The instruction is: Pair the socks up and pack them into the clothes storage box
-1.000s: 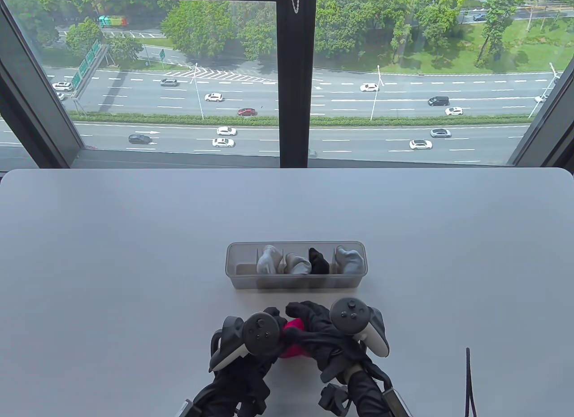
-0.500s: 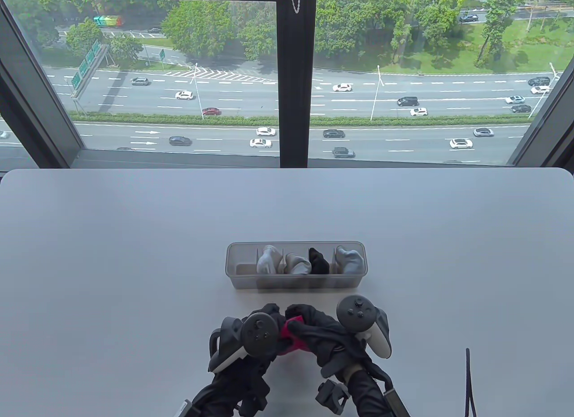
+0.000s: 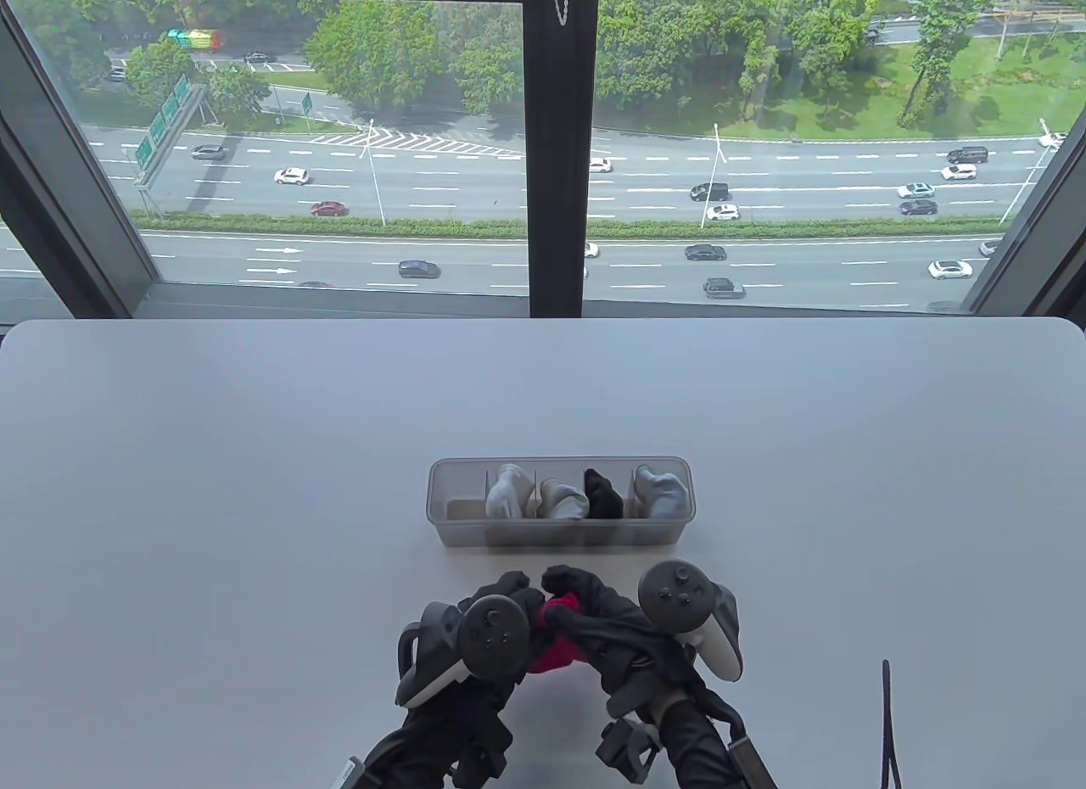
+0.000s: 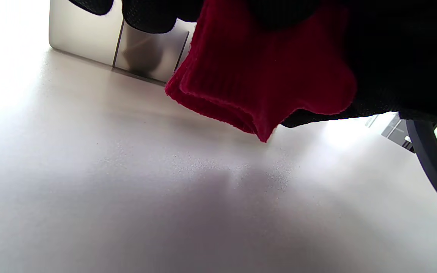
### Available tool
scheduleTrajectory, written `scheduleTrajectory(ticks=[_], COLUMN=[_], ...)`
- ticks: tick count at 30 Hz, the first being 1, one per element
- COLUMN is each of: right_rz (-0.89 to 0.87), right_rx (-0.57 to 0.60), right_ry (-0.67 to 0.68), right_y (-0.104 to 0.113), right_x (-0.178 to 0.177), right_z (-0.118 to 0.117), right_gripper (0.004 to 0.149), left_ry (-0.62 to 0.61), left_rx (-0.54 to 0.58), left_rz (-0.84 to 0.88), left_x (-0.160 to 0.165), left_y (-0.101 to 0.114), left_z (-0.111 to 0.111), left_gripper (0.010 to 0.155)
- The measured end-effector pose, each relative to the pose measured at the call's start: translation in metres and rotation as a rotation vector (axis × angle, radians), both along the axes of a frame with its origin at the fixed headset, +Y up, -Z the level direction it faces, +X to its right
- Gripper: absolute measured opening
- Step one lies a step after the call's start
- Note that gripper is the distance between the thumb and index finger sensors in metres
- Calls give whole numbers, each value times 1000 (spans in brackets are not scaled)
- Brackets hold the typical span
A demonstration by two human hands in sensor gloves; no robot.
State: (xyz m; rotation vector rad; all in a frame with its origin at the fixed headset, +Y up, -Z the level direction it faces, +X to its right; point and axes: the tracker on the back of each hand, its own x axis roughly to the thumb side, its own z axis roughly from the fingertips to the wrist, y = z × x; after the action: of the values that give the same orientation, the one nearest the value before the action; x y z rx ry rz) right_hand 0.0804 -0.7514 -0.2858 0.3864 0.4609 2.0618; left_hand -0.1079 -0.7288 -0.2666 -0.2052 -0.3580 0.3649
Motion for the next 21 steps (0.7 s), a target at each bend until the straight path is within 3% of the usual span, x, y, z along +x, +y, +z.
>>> scheduleTrajectory(ticks=[3, 8, 14, 16, 18, 21], right_rz=[39, 12, -46, -21, 2, -47], right_rx=[38, 12, -61, -31, -18, -66], right_ry=[-45, -38, 3, -20, -42, -44], right_y=[4, 2, -5, -1, 0, -4], right_x=[0, -2, -1, -1, 0, 2], right_z=[-1, 0, -1, -1, -1, -3], right_gripper=[48, 47, 52, 46, 46, 46], left_ry=[-18, -19, -27, -2, 10, -24], left_rx=[-72, -115, -113, -83, -50, -8], left_rz=[4, -36, -22, -11, -2, 32], left_x=[-3, -3, -3, -4, -4, -2], left_y=[-5, -7, -10, -9, -6, -4], left_z=[-1, -2, -3, -3, -2, 0], left_gripper=[56, 63, 52, 57, 71, 60])
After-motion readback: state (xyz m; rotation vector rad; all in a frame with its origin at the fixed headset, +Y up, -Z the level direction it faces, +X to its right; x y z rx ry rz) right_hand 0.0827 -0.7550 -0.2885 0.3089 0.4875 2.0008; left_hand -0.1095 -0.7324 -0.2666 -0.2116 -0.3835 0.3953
